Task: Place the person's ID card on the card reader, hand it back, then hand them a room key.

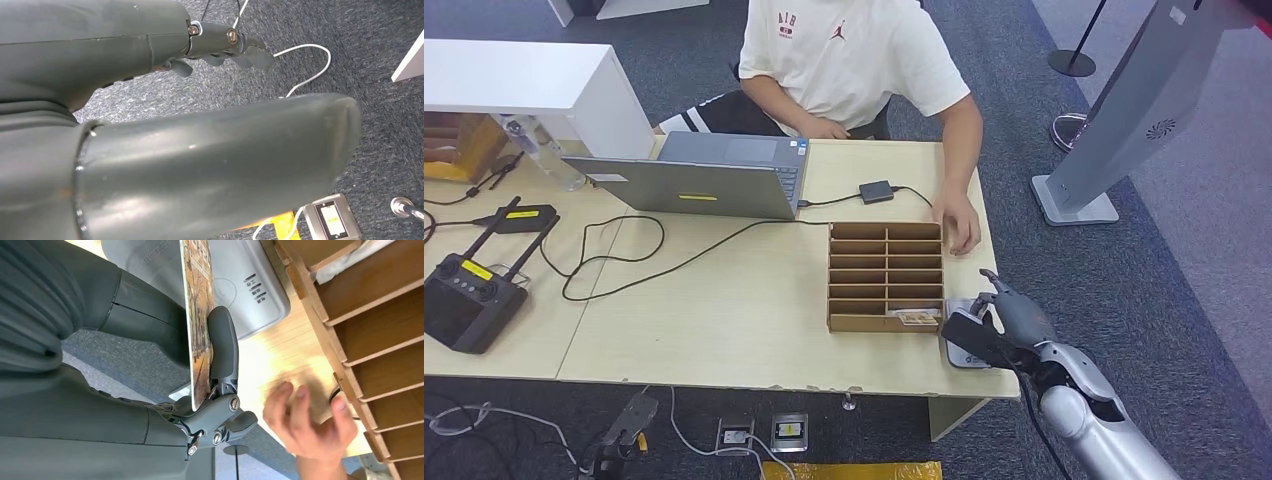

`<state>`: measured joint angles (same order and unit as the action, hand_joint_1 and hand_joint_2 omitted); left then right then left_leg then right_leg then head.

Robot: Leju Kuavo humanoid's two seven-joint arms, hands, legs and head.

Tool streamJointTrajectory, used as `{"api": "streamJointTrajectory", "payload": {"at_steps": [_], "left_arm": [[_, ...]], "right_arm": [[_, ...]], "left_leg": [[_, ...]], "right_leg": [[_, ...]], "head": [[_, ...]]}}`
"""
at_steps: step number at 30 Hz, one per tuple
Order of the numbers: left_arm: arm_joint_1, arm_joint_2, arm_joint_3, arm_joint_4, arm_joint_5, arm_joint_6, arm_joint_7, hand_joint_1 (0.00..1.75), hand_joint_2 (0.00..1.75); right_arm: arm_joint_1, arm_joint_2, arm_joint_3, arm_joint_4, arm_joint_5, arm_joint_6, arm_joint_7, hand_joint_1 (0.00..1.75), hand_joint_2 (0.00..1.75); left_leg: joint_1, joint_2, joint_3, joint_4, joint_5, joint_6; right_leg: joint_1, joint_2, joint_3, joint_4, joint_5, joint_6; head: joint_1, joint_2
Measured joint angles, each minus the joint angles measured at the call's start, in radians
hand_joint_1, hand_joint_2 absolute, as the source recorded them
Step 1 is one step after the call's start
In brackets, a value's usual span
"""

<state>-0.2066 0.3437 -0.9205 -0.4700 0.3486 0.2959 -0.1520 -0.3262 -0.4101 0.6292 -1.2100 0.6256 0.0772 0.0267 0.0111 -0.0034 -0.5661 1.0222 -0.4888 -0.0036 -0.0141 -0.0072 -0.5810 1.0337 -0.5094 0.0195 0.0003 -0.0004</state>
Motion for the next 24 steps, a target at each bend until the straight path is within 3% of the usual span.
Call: {"api": "streamJointTrajectory", "payload": {"at_steps": [10, 15, 24], "left_arm": [[0.001, 0.0, 0.0, 0.0, -0.022, 0.016, -0.002, 0.0, 0.0], [0.002, 0.004, 0.0, -0.006, -0.034, 0.026, -0.002, 0.0, 0.0], [-0.013, 0.011, -0.001, -0.034, -0.07, 0.022, -0.005, 0.0, 0.0]], "right_arm": [[-0.054, -0.002, -0.02, 0.0, 0.006, -0.012, -0.006, 1.75, 1.75], [-0.161, -0.008, -0.072, 0.007, 0.047, -0.016, -0.072, 1.75, 1.75], [-0.448, 0.005, -0.165, 0.102, 0.107, -0.102, -0.171, 1.75, 1.75]], "left_leg": [[0.0, 0.0, 0.0, 0.0, 0.0, 0.0], [0.0, 0.001, 0.0, 0.0, 0.0, 0.0], [-0.001, 0.001, -0.002, 0.0, 0.001, 0.0]], "right_leg": [[0.0, 0.001, 0.0, 0.0, 0.0, 0.0], [0.0, 0.001, 0.0, 0.0, 0.001, 0.0], [-0.001, 0.002, -0.002, 0.001, 0.002, 0.0]], "head": [[0.0, 0.0], [0.0, 0.0], [0.0, 0.0]]}}
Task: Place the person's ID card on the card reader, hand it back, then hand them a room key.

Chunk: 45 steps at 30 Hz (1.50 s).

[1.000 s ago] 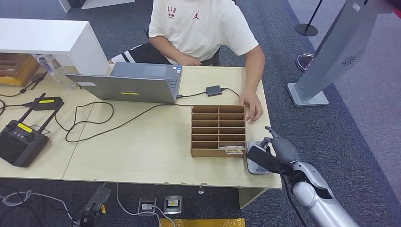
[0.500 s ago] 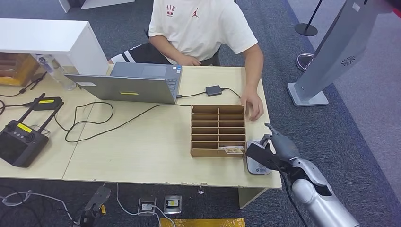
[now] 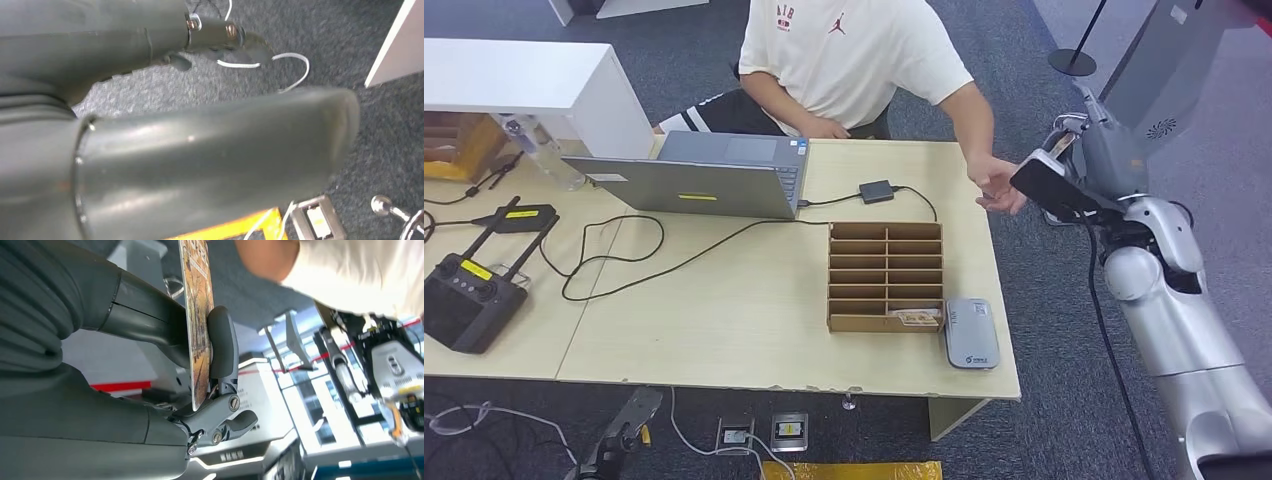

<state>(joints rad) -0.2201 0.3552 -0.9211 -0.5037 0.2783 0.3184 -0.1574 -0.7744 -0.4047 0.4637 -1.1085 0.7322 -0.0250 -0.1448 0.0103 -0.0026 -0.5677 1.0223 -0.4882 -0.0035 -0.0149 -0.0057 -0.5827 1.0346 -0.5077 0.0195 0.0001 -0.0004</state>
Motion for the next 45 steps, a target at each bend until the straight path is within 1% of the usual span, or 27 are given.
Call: {"api": "streamJointTrajectory", "payload": {"at_steps": [4, 6, 13, 18, 19, 20, 23, 24, 30, 39, 45], "left_arm": [[-0.006, 0.0, -0.002, -0.004, -0.01, -0.009, 0.0, 0.0, 0.0], [-0.007, 0.0, -0.003, -0.007, -0.013, -0.011, 0.0, 0.0, 0.0], [-0.007, 0.001, -0.006, -0.013, -0.015, -0.01, 0.0, 0.0, 0.0], [-0.005, 0.012, -0.009, -0.027, -0.015, -0.008, 0.008, 0.0, 0.0], [-0.004, 0.014, -0.009, -0.029, -0.015, -0.008, 0.01, 0.0, 0.0], [-0.004, 0.016, -0.009, -0.032, -0.015, -0.008, 0.012, 0.0, 0.0], [-0.002, 0.02, -0.01, -0.037, -0.015, -0.007, 0.015, 0.0, 0.0], [-0.002, 0.021, -0.01, -0.039, -0.014, -0.006, 0.015, 0.0, 0.0], [0.002, 0.026, -0.01, -0.046, 0.01, 0.005, 0.015, 0.0, 0.0], [0.01, 0.032, -0.006, -0.05, 0.115, 0.008, 0.009, 0.0, 0.0], [0.013, 0.034, 0.001, -0.05, 0.147, 0.019, -0.002, 0.0, 0.0]], "right_arm": [[-0.106, 0.03, -0.01, 0.084, 0.011, -0.026, -0.02, 1.75, 1.75], [-0.137, 0.049, -0.01, 0.127, 0.014, -0.038, -0.027, 1.75, 1.75], [-0.173, 0.121, -0.008, 0.261, 0.018, -0.069, -0.035, 1.75, 1.75], [-0.179, 0.162, -0.008, 0.329, 0.026, -0.079, -0.03, 1.75, 1.75], [-0.179, 0.169, -0.007, 0.34, 0.028, -0.081, -0.029, 1.71, 1.75], [-0.179, 0.174, -0.006, 0.35, 0.029, -0.083, -0.028, 1.38, 1.75], [-0.179, 0.184, -0.004, 0.375, 0.031, -0.088, -0.027, 0.12, 1.75], [-0.179, 0.186, -0.002, 0.382, 0.031, -0.089, -0.027, 0.01, 1.75], [-0.178, 0.192, 0.007, 0.407, 0.027, -0.101, -0.019, 0.0, 1.75], [-0.181, 0.193, 0.004, 0.412, -0.053, -0.095, -0.026, 0.0, 1.75], [-0.188, 0.19, -0.004, 0.399, -0.082, -0.09, -0.02, 0.0, 1.75]], "left_leg": [[0.0, -0.001, 0.0, 0.0, 0.0, 0.0], [0.0, -0.002, -0.001, 0.0, 0.0, 0.0], [0.001, -0.003, -0.001, 0.0, 0.001, 0.0], [0.001, -0.003, -0.001, 0.0, 0.001, 0.0], [0.001, -0.004, -0.001, 0.0, 0.001, 0.0], [0.001, -0.004, -0.001, 0.0, 0.001, 0.0], [0.001, -0.004, -0.001, 0.0, 0.001, 0.0], [0.001, -0.004, -0.001, 0.0, 0.001, 0.0], [0.001, -0.004, -0.001, 0.0, 0.001, 0.0], [0.001, -0.004, 0.0, 0.0, 0.002, -0.001], [0.001, -0.004, 0.0, 0.0, 0.002, -0.001]], "right_leg": [[0.0, -0.001, -0.001, 0.0, 0.0, 0.0], [0.001, -0.003, 0.0, 0.0, 0.0, 0.0], [0.001, -0.004, 0.0, 0.0, 0.0, 0.0], [0.001, -0.004, 0.0, 0.0, 0.0, 0.0], [0.001, -0.004, 0.0, 0.0, 0.0, 0.0], [0.001, -0.005, 0.0, 0.0, 0.0, 0.0], [0.001, -0.005, 0.0, 0.0, 0.0, 0.0], [0.001, -0.005, 0.0, 0.0, 0.0, 0.0], [0.001, -0.005, 0.0, 0.0, 0.0, 0.0], [0.001, -0.004, 0.0, 0.0, 0.0, 0.0], [0.001, -0.004, 0.0, 0.0, 0.0, 0.0]], "head": [[0.0, 0.0], [0.0, 0.0], [0.0, 0.0], [0.0, 0.0], [0.0, 0.0], [0.0, 0.0], [0.0, 0.0], [0.0, 0.0], [0.0, 0.0], [0.0, 0.0], [0.0, 0.0]]}}
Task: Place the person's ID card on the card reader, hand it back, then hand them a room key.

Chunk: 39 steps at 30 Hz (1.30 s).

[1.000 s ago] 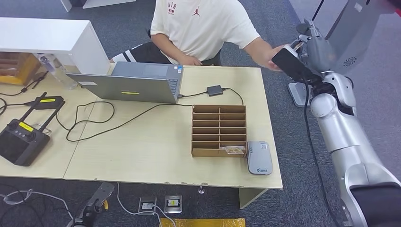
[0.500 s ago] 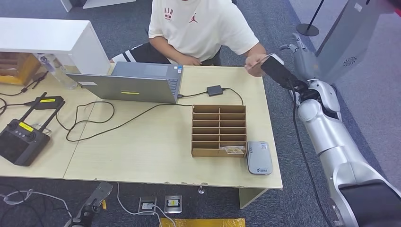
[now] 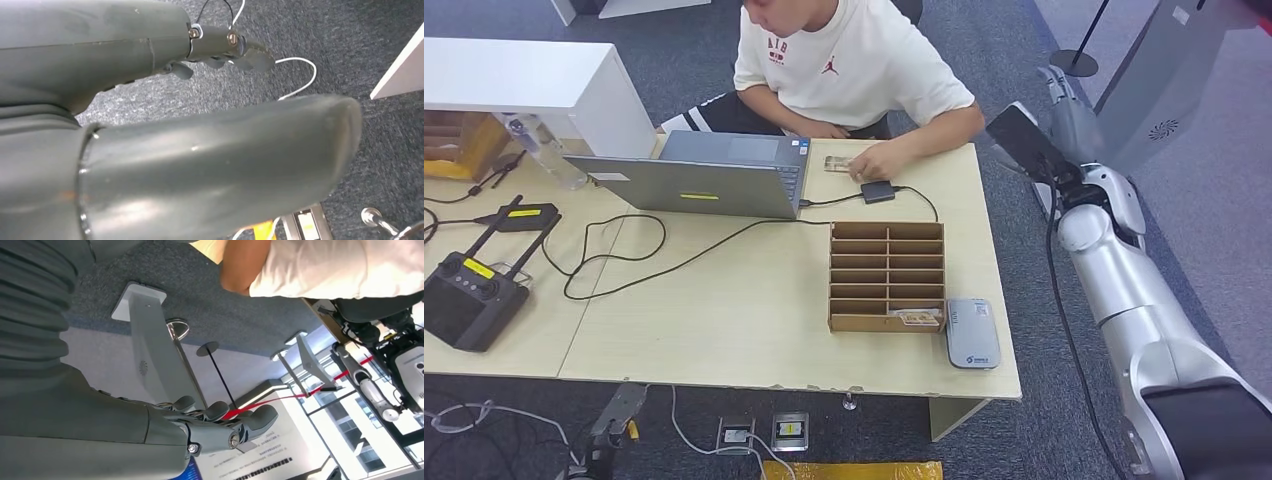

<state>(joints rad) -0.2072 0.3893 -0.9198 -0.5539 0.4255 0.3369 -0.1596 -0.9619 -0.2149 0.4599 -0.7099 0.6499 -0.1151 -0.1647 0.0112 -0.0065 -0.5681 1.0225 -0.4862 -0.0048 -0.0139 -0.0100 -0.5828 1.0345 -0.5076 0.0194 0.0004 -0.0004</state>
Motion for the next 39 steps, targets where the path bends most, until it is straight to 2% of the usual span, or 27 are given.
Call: {"api": "streamJointTrajectory", "payload": {"at_steps": [7, 12, 14, 18, 22, 31, 39], "left_arm": [[0.019, 0.016, 0.017, -0.004, 0.087, 0.037, -0.031, 0.0, 0.0], [0.022, 0.016, 0.02, -0.003, 0.098, 0.036, -0.037, 0.0, 0.0], [0.029, 0.012, 0.025, 0.017, 0.137, 0.024, -0.064, 0.0, 0.0], [0.058, -0.014, 0.051, 0.163, 0.209, -0.03, -0.178, 0.0, 0.0], [0.06, -0.031, 0.056, 0.205, 0.211, -0.027, -0.178, 0.0, 0.0], [0.061, -0.056, 0.056, 0.258, 0.206, -0.018, -0.18, 0.0, 0.0], [0.06, -0.077, 0.056, 0.276, 0.212, -0.018, -0.183, 0.0, 0.0]], "right_arm": [[-0.018, -0.016, -0.026, -0.054, -0.1, 0.037, 0.007, 0.0, 1.75], [-0.018, -0.018, -0.029, -0.063, -0.118, 0.05, 0.01, 0.0, 1.75], [-0.018, -0.028, -0.037, -0.101, -0.182, 0.099, 0.022, 0.0, 1.75], [0.014, -0.101, -0.057, -0.386, -0.382, 0.317, 0.12, 0.0, 1.75], [0.074, -0.132, -0.058, -0.551, -0.455, 0.38, 0.199, 0.0, 1.75], [0.261, -0.185, -0.073, -0.911, -0.588, 0.433, 0.368, 0.0, 1.75], [0.438, -0.24, -0.078, -1.133, -0.508, 0.483, 0.469, 0.0, 1.75]], "left_leg": [[0.0, 0.001, 0.0, 0.0, 0.0, 0.0], [0.0, 0.001, 0.0, 0.0, 0.0, 0.0], [0.0, 0.002, 0.0, 0.0, 0.0, 0.0], [0.0, 0.003, 0.0, 0.0, -0.001, 0.0], [0.0, 0.003, 0.001, 0.0, -0.001, 0.0], [0.0, 0.003, 0.001, 0.0, -0.001, 0.0], [0.0, 0.003, 0.001, 0.0, -0.002, 0.0]], "right_leg": [[0.0, 0.002, 0.0, 0.0, 0.0, 0.0], [0.0, 0.003, 0.0, 0.0, 0.0, 0.0], [0.0, 0.002, 0.0, 0.0, 0.0, 0.0], [0.0, 0.003, -0.001, -0.001, 0.0, 0.0], [0.0, 0.004, 0.0, -0.001, 0.0, 0.0], [0.0, 0.004, 0.0, -0.001, 0.0, 0.0], [0.0, 0.004, 0.0, -0.001, -0.001, 0.0]], "head": [[0.0, 0.0], [-0.001, 0.0], [0.0, 0.0], [0.0, 0.0], [0.0, 0.0], [0.0, 0.0], [0.0, 0.0]]}}
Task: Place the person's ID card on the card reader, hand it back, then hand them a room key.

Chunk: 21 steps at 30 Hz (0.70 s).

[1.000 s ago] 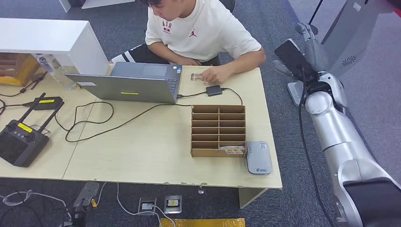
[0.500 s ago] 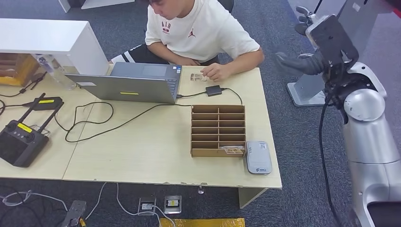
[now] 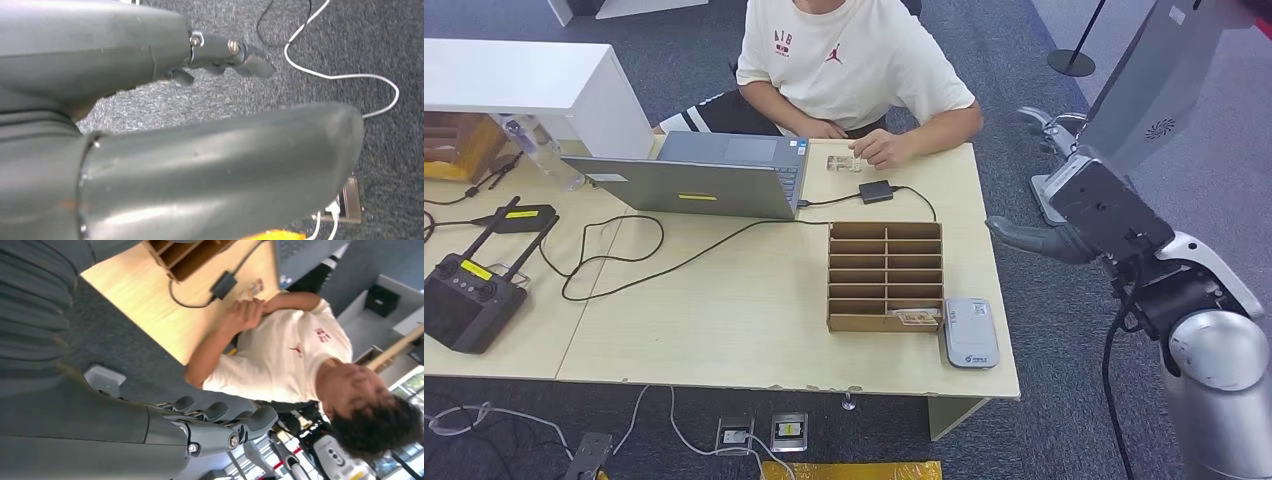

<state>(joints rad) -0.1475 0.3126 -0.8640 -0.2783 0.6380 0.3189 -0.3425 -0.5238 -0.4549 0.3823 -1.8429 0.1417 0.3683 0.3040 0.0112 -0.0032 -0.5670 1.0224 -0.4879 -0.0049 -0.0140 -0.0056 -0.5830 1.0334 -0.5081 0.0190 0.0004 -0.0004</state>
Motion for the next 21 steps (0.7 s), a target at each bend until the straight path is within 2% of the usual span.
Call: {"api": "streamJointTrajectory", "payload": {"at_steps": [4, 8, 14, 18, 21], "left_arm": [[-0.004, -0.009, 0.0, 0.002, 0.001, 0.003, 0.014, 0.0, 0.0], [-0.008, -0.017, 0.0, 0.002, -0.008, -0.002, 0.03, 0.0, 0.0], [-0.018, -0.025, 0.0, 0.002, -0.018, -0.012, 0.056, 0.0, 0.0], [-0.022, -0.029, 0.0, 0.002, -0.021, -0.012, 0.063, 0.0, 0.0], [-0.024, -0.032, 0.0, 0.002, -0.025, -0.01, 0.063, 0.0, 0.0]], "right_arm": [[0.064, -0.037, 0.005, -0.066, 0.077, 0.026, 0.018, 0.0, 1.75], [0.113, -0.072, 0.019, -0.104, 0.237, 0.045, 0.012, 0.0, 1.75], [0.184, -0.102, 0.044, -0.113, 0.471, 0.021, 0.008, 0.0, 1.75], [0.21, -0.105, 0.064, -0.105, 0.526, 0.012, -0.004, 0.0, 1.75], [0.219, -0.105, 0.085, -0.082, 0.564, 0.005, -0.046, 0.0, 1.75]], "left_leg": [[0.0, 0.0, 0.0, 0.0, 0.0, 0.0], [0.0, 0.0, 0.0, 0.0, 0.0, 0.0], [0.0, 0.0, 0.0, 0.0, 0.0, 0.0], [0.0, 0.0, 0.0, 0.0, -0.001, 0.0], [0.0, 0.0, -0.001, 0.0, -0.001, 0.0]], "right_leg": [[0.0, 0.0, 0.0, 0.0, 0.0, 0.0], [0.0, 0.0, 0.0, 0.0, 0.0, 0.0], [0.0, 0.0, 0.0, 0.0, 0.0, 0.0], [0.0, 0.0, 0.0, 0.0, 0.0, 0.0], [0.0, 0.0, 0.0, 0.0, 0.0, 0.0]], "head": [[0.0, 0.0], [0.0, 0.0], [0.0, 0.0], [0.0, 0.0], [0.0, 0.0]]}}
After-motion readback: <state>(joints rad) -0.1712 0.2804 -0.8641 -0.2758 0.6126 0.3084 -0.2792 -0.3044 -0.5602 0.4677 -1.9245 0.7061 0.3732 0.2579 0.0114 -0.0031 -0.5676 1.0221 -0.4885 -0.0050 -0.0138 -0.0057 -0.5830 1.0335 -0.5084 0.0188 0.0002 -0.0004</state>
